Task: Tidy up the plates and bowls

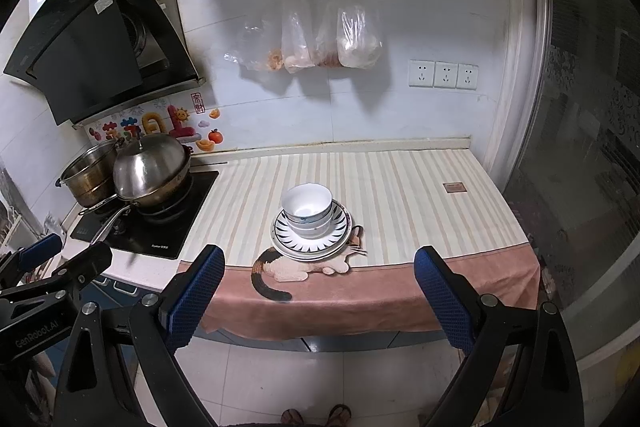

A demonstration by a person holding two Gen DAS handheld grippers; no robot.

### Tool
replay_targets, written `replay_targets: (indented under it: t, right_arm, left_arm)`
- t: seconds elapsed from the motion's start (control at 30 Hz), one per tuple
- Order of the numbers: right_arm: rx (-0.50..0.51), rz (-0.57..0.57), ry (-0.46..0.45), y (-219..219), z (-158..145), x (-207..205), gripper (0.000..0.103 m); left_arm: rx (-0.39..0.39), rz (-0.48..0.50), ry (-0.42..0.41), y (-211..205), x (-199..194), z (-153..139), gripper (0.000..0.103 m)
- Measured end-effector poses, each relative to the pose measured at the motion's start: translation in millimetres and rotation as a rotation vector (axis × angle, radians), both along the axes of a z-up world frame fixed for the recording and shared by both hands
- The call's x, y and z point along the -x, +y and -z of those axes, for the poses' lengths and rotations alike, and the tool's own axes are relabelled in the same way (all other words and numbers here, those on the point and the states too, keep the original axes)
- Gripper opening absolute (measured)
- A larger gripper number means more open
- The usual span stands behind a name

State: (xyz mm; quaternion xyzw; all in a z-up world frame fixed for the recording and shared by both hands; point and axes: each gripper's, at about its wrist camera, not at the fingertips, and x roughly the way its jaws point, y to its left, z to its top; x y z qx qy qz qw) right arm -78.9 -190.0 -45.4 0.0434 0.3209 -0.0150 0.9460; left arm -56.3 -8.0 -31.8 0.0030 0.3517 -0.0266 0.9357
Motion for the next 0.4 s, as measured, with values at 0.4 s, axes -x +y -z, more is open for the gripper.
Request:
replay_targets:
  t: [0.4]
  right_arm:
    - [-0.001,0.010,0.007,1.3,6.9,-9.2,0.100]
  left_arm:
    - [0.008,-0.026,0.004,1.6,-9.0,5.4,0.094]
